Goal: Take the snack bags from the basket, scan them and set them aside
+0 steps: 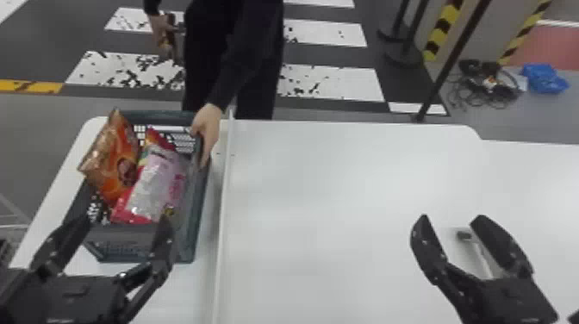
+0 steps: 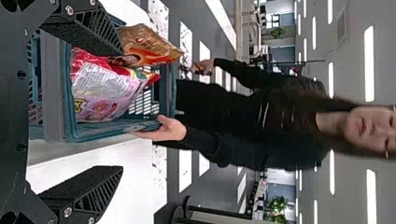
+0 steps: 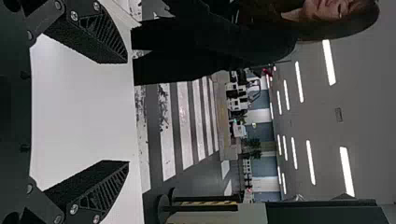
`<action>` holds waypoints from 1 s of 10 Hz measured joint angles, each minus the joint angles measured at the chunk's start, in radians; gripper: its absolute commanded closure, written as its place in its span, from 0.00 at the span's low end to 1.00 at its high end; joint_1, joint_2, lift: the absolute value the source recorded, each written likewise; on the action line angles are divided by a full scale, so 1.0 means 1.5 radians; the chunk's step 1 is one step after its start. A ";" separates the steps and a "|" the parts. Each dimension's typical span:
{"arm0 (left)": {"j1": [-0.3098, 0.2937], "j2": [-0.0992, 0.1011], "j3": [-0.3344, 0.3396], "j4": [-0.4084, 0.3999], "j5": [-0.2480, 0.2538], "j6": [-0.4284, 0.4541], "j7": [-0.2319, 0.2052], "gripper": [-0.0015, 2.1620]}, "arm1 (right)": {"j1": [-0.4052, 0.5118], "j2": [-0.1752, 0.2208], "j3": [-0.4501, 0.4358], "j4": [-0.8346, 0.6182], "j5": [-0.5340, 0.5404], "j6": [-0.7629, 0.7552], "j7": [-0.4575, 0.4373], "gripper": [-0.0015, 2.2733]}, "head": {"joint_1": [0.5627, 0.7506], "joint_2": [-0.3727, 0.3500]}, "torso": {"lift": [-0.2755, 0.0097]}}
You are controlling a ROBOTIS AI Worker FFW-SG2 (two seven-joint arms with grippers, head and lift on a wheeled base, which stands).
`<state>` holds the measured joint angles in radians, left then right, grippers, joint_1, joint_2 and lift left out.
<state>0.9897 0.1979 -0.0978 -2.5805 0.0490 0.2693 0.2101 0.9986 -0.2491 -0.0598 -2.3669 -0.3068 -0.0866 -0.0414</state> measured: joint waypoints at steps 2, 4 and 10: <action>-0.003 0.000 0.002 0.004 0.000 -0.003 -0.006 0.06 | 0.000 0.000 0.000 0.001 0.000 0.000 0.000 0.07 | 0.70 0.41 | 0.70; -0.006 -0.001 0.009 0.007 0.005 -0.008 -0.012 0.06 | -0.001 0.000 0.000 0.001 0.000 0.000 0.000 0.07 | 0.70 0.41 | 0.70; -0.087 -0.025 0.124 0.031 0.093 0.034 -0.014 0.06 | -0.004 -0.005 0.005 0.000 0.000 0.005 0.001 0.07 | 0.70 0.60 | 0.70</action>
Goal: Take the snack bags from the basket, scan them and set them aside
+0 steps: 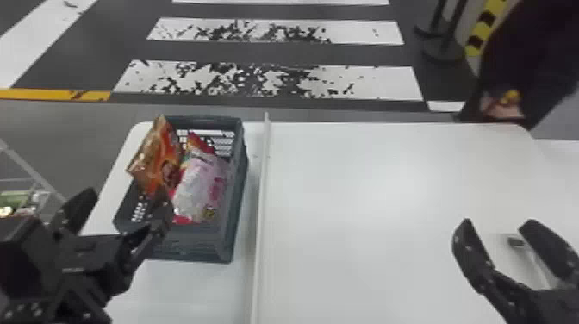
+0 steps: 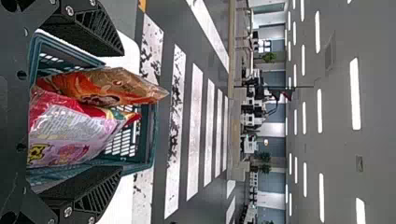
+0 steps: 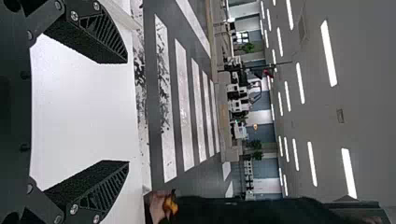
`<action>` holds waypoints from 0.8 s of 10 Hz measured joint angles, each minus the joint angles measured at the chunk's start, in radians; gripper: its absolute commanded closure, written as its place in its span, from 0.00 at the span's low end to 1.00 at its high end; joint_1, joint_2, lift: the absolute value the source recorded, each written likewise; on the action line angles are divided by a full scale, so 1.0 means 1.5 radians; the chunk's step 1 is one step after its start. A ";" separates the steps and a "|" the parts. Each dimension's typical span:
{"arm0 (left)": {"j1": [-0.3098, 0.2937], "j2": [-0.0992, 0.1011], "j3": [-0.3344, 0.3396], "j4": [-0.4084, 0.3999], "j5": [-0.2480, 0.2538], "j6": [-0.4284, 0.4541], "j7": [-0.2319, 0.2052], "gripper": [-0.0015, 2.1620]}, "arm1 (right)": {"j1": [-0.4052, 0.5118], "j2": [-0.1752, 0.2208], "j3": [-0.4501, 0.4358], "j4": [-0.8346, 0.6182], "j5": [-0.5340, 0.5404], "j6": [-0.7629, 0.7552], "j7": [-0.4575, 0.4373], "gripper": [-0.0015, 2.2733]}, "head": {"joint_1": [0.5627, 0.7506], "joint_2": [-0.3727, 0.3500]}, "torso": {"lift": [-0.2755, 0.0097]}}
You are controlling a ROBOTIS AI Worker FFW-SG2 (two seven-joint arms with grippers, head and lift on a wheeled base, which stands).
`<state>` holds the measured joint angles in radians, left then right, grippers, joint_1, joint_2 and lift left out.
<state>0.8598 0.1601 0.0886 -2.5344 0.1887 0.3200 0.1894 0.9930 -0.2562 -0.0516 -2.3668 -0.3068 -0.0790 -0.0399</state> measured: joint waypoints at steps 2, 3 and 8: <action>-0.057 -0.007 0.009 0.047 0.001 0.004 0.018 0.06 | -0.007 -0.012 0.002 0.000 0.000 0.012 0.000 0.07 | 0.70 0.64 | 0.70; -0.082 -0.009 0.013 0.071 0.002 0.003 0.028 0.06 | -0.007 -0.018 0.002 0.001 0.000 0.018 0.000 0.07 | 0.70 0.66 | 0.70; -0.192 -0.014 0.037 0.183 0.013 0.007 0.035 0.06 | -0.009 -0.027 0.002 0.007 0.000 0.039 0.000 0.07 | 0.70 0.74 | 0.70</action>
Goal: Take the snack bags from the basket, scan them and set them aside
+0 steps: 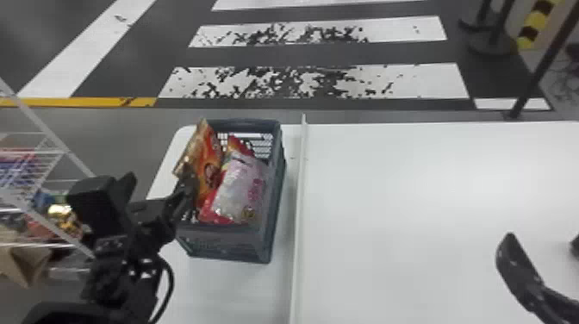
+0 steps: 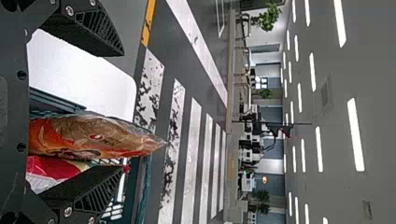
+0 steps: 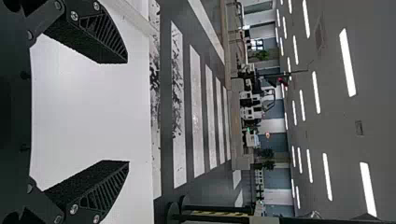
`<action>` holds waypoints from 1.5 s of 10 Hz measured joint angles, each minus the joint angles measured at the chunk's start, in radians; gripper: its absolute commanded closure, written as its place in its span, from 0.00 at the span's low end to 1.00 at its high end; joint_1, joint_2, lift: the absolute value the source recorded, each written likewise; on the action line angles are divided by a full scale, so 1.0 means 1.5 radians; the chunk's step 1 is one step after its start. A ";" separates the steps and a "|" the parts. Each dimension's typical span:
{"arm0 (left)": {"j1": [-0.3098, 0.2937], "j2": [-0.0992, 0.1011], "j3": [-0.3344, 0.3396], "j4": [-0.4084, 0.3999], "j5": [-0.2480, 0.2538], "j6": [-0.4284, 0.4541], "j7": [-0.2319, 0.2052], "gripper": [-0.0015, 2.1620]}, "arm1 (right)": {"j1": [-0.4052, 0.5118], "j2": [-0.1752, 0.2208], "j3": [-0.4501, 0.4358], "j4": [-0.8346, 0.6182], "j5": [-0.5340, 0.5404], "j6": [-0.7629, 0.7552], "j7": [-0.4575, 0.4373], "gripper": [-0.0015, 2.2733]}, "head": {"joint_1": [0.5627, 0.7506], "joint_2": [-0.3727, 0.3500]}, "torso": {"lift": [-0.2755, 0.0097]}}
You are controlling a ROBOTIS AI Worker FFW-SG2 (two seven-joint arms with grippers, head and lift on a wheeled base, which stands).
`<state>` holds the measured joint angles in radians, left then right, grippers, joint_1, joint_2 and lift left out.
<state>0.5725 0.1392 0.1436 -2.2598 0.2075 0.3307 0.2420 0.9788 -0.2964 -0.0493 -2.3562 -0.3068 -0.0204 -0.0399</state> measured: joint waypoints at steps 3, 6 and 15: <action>-0.057 0.001 0.000 0.070 -0.001 0.003 -0.004 0.07 | -0.001 -0.003 -0.001 0.001 0.000 0.003 0.000 0.07 | 0.70 0.75 | 0.70; -0.093 0.000 -0.009 0.112 -0.004 0.004 -0.009 0.10 | -0.007 -0.008 -0.004 0.010 -0.001 0.005 -0.001 0.07 | 0.70 0.74 | 0.70; -0.132 -0.004 -0.023 0.147 0.005 0.047 -0.009 0.68 | -0.011 -0.013 -0.006 0.014 -0.009 0.009 -0.001 0.07 | 0.70 0.71 | 0.70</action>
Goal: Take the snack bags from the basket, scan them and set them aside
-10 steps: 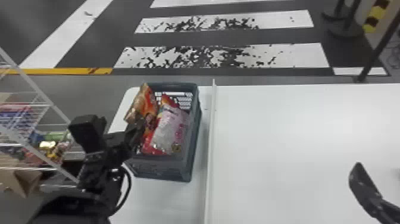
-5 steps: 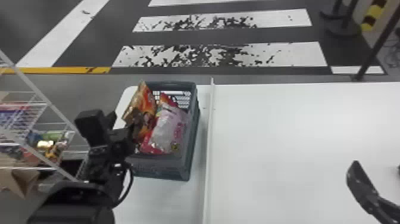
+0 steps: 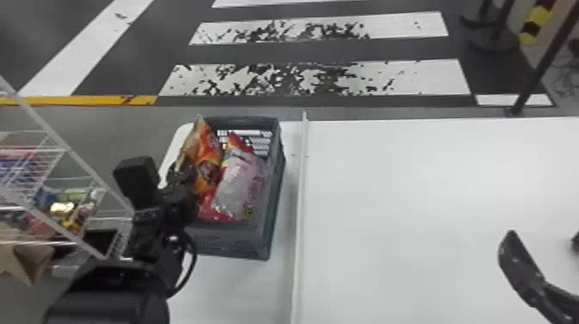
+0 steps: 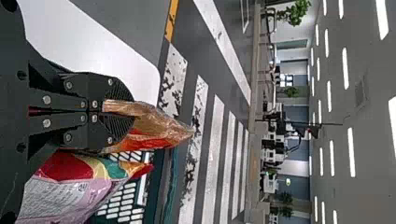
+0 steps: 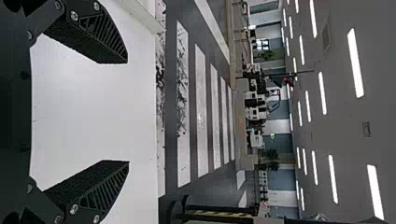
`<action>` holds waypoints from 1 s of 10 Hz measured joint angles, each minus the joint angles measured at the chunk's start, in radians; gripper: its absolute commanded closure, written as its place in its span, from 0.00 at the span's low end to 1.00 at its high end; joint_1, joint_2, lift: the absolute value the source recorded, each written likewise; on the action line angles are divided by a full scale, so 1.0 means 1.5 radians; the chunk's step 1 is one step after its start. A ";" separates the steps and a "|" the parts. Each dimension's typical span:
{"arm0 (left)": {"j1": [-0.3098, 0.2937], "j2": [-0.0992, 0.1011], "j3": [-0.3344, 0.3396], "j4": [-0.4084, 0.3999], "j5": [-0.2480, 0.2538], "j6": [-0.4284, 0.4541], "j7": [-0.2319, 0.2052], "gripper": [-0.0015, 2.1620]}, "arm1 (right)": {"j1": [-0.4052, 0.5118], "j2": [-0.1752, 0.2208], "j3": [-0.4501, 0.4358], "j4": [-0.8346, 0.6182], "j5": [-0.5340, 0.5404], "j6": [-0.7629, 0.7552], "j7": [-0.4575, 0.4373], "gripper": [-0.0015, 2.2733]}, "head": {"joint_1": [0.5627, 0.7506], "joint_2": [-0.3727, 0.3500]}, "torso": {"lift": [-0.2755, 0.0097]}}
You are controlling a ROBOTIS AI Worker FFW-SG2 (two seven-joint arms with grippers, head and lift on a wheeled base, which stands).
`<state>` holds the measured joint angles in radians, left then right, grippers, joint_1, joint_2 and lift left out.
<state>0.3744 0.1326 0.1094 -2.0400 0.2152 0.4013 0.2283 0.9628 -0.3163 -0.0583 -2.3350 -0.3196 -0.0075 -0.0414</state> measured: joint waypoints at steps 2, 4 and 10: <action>0.011 -0.003 -0.006 -0.029 -0.005 0.000 0.007 0.68 | 0.002 -0.003 0.000 -0.001 -0.003 -0.003 0.000 0.07 | 0.70 0.70 | 0.70; 0.027 -0.004 -0.014 -0.077 -0.021 0.001 0.025 0.68 | 0.003 -0.003 0.000 -0.002 -0.005 -0.004 0.000 0.07 | 0.70 0.69 | 0.70; 0.102 -0.004 -0.019 -0.299 -0.028 0.043 0.057 0.68 | 0.002 -0.003 -0.001 -0.004 -0.010 -0.014 -0.002 0.07 | 0.70 0.66 | 0.70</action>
<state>0.5276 0.1269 0.0811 -2.4880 0.1727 0.4653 0.3138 0.9651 -0.3206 -0.0597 -2.3409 -0.3341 -0.0282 -0.0450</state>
